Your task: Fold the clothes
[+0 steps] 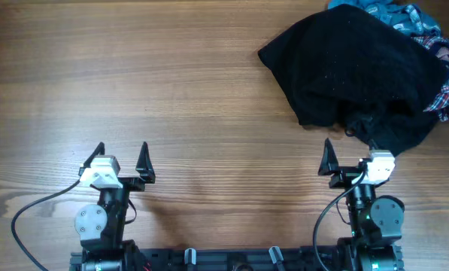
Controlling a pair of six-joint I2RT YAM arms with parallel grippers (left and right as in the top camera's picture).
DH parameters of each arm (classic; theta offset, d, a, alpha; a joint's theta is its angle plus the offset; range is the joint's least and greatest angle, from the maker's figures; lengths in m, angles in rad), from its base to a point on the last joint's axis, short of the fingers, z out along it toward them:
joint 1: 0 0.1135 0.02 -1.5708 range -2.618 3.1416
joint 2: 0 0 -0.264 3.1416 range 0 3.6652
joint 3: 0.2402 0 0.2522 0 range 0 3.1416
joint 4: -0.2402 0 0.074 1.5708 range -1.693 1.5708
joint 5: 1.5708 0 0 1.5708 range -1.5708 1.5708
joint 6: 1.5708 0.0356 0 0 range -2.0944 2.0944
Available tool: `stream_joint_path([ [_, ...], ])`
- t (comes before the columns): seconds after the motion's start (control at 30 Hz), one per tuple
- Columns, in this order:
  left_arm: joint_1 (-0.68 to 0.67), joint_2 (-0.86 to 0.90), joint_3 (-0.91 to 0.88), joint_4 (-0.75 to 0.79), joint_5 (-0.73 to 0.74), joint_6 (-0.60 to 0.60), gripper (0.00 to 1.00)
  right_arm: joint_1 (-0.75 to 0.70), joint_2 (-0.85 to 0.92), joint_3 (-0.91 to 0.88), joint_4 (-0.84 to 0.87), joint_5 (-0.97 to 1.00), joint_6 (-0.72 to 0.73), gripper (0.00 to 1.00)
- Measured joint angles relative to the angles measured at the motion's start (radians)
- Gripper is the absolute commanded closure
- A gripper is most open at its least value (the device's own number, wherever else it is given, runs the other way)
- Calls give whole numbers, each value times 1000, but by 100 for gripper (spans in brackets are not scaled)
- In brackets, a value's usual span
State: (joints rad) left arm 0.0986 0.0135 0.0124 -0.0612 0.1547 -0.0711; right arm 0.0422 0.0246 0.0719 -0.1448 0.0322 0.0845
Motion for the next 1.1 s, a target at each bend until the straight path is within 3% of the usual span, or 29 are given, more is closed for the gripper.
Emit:
stream_joint_path([
  [0.37, 0, 0, 0, 0, 0, 0, 0, 0, 134, 37, -5, -47, 55, 0],
  [0.57, 0, 0, 0, 0, 0, 0, 0, 0, 347, 257, -22, -58, 77, 0],
  [0.83, 0, 0, 0, 0, 0, 0, 0, 0, 761, 623, -167, -59, 73, 0],
  [1.1, 0, 0, 0, 0, 0, 0, 0, 0, 1016, 809, -187, -204, 48, 0],
])
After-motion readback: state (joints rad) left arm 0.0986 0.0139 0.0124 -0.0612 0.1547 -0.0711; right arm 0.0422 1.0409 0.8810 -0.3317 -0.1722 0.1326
